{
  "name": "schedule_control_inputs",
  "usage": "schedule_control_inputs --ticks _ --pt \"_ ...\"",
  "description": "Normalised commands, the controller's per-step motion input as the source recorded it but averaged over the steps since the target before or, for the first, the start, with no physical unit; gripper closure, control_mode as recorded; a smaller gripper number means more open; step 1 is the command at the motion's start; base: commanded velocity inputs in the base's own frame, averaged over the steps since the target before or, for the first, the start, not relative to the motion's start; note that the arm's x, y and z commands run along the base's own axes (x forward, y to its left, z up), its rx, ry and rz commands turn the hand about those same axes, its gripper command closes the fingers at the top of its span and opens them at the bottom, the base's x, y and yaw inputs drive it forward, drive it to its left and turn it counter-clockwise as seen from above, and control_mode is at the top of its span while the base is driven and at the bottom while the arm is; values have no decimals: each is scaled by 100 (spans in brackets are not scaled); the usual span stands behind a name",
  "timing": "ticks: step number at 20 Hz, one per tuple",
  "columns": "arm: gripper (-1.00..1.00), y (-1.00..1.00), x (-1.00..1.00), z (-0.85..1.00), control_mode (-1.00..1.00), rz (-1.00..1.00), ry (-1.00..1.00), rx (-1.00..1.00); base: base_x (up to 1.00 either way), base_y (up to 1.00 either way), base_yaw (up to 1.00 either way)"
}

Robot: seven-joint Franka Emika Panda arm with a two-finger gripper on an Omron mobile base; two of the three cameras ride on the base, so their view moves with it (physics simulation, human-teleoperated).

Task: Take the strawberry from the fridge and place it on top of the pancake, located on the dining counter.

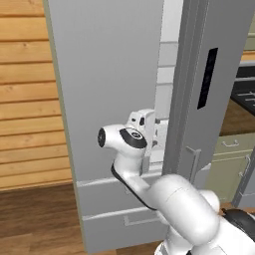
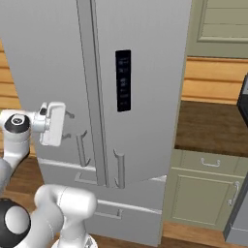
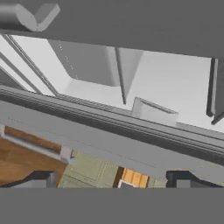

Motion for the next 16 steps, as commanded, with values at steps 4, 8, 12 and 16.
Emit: schedule_control_inputs --ticks 4,8,12,16 --pt "-100 0 83 0 -100 0 6 -11 0 0 0" --pt "-100 -8 75 0 -100 0 3 -2 0 0 0" --pt "-100 -24 65 0 -100 0 0 0 0 0 0" --pt "-100 -21 63 0 -100 0 0 0 0 0 0"
